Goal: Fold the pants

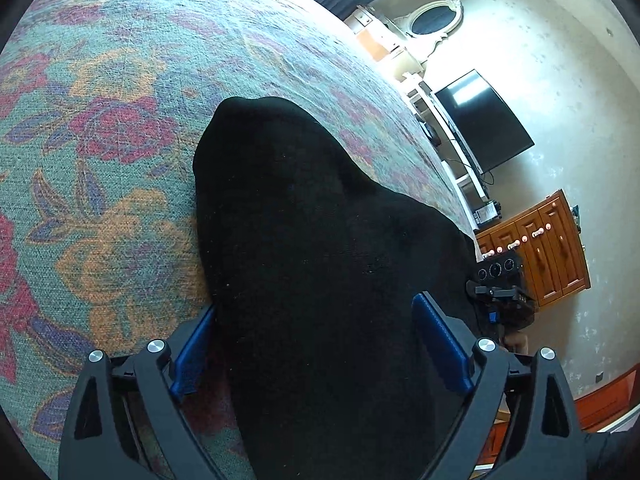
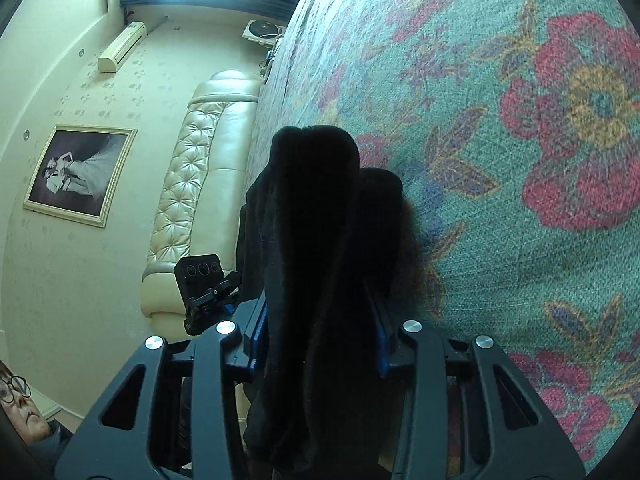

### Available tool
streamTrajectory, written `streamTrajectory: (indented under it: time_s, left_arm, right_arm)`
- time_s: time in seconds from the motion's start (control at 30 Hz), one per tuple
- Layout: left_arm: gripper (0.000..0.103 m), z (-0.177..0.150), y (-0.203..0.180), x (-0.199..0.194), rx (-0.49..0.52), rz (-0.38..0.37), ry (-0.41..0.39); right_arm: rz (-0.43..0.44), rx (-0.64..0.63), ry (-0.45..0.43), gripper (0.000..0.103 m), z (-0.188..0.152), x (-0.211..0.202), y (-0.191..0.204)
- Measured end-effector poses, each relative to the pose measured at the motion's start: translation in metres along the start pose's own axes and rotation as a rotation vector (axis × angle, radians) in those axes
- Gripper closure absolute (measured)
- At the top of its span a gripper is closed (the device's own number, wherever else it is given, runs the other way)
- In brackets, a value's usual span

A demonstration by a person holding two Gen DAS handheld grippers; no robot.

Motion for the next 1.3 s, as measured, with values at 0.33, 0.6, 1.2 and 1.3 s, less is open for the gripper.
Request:
streamTrajectory:
  time_s: [0.33,0.6,1.2,1.3]
  left_arm:
    - [0.011,-0.007,-0.004,0.003,0.075,0.042,0.009]
    - [0.011,-0.01,-0.002,0.005,0.125,0.041,-0.002]
    - [0.047,-0.012,-0.009,0.012,0.201,0.07,0.022]
    - [0.061,-0.01,-0.007,0.008,0.142,-0.003,0.026]
  right_arm:
    - [-0.002,0.001,-0.019,0.064,-0.001,-0.003,-0.004]
    - [0.007,0.005,-0.018,0.061,0.001,-0.007,-0.008]
    - [-0.013,-0.016,-0.009,0.064,0.001,-0.003,-0.003]
    - [-0.023,-0.032,-0.011,0.067,0.001,-0.001,0.0]
Point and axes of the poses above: each gripper's, at about its wrist camera, not at the fingertips, and x roughly the way its jaws point, y to its left, z to its top, the point moved 9 cm from there along x, roughly the way its jaws point, and after that the axes turned 8 degrees about z, right-handed, at the moved point
